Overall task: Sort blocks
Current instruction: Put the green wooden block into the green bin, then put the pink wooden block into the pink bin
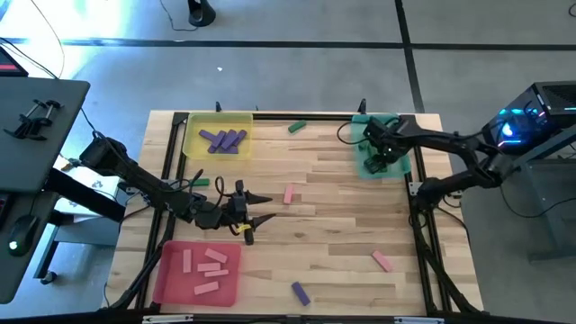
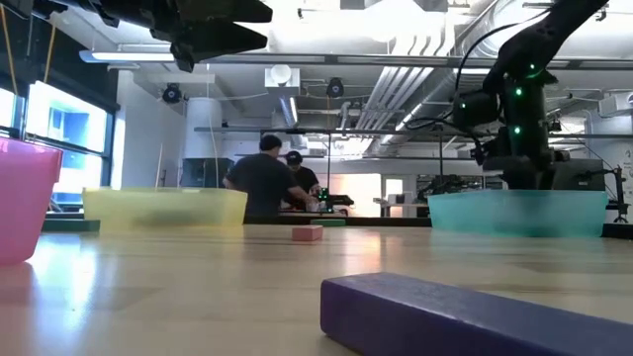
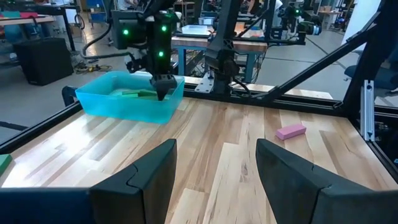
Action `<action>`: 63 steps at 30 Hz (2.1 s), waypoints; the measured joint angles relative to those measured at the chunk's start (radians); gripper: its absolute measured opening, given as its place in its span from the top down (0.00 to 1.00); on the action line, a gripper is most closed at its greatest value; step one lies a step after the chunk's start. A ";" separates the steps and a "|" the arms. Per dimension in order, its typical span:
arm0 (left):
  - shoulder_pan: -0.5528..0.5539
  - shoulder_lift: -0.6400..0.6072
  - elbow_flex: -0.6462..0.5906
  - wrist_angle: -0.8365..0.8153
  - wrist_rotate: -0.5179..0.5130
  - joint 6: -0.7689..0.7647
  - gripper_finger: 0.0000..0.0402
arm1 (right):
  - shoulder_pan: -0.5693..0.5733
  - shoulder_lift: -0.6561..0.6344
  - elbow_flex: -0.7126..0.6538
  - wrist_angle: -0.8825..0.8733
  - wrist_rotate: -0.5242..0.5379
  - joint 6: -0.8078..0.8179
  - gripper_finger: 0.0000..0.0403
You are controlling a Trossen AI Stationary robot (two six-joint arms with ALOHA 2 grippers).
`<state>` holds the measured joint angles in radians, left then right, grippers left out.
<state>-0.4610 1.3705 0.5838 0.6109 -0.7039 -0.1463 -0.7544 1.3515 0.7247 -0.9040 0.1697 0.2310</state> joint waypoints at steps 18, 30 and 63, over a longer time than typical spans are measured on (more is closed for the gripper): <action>0.000 0.000 0.000 0.015 -0.022 0.000 0.49 | 0.550 -0.275 0.171 -0.257 0.172 0.403 0.54; 0.000 0.000 0.000 0.023 -0.022 0.000 0.49 | 1.249 -0.168 0.171 -0.195 0.229 0.887 0.62; 0.000 0.000 0.000 0.018 -0.021 -0.008 0.49 | 1.901 0.272 0.171 0.033 0.335 1.559 0.51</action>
<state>-0.4610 1.3705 0.5838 0.6288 -0.7254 -0.1543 1.1461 1.6239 0.8955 -0.8711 0.5045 1.7905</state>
